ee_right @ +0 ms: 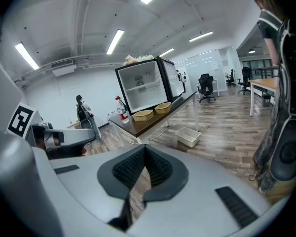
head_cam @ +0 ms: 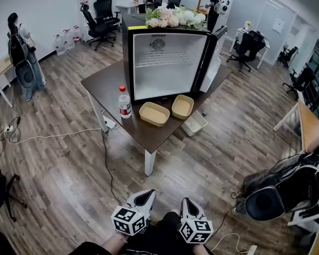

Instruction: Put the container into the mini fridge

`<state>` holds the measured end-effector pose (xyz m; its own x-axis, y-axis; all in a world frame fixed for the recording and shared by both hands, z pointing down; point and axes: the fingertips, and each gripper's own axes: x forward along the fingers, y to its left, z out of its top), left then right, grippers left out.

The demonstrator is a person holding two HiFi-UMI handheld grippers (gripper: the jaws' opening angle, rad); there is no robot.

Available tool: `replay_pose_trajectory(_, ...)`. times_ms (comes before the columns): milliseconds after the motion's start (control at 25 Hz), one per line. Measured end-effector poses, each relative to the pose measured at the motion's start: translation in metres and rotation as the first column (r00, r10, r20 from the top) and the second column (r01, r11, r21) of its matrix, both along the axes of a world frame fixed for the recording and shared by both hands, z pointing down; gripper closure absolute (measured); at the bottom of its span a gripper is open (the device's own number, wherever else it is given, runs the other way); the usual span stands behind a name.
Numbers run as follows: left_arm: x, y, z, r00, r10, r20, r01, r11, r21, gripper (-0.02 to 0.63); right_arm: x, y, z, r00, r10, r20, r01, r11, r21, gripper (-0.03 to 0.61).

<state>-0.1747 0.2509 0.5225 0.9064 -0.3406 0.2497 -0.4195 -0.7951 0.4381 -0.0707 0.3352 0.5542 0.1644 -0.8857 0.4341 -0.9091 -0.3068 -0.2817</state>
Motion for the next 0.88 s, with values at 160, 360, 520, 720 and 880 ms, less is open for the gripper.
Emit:
replay_pose_trajectory(160, 0.001, -0.01, 0.006, 1.0, -0.026, 0.006, 0.026, 0.999, -0.019, 0.606, 0.004, -0.01, 0.004, 1.0, -0.015, 0.004, 0.015, 1.0, -0.01, 0.571)
replay_pose_trajectory(360, 0.011, -0.028, 0.011, 0.997, -0.077, 0.015, 0.078, 0.997, -0.021, 0.606, 0.021, -0.03, 0.01, 0.999, -0.047, 0.015, 0.047, 0.999, -0.009, 0.571)
replay_pose_trajectory(520, 0.028, -0.042, 0.011, 0.992, -0.122, 0.03, 0.123, 0.992, -0.017, 0.606, 0.049, -0.049, 0.01, 0.997, -0.068, 0.027, 0.069, 0.998, -0.003, 0.571)
replay_pose_trajectory(720, 0.053, -0.065, 0.012, 0.981, -0.184, 0.055, 0.185, 0.983, -0.017, 0.606, 0.084, -0.086, 0.014, 0.991, -0.12, 0.055, 0.12, 0.993, 0.002, 0.571)
replay_pose_trajectory(880, 0.082, -0.089, 0.011, 0.971, -0.229, 0.065, 0.231, 0.973, -0.023, 0.606, 0.113, -0.12, 0.012, 0.981, -0.182, 0.063, 0.182, 0.983, 0.012, 0.571)
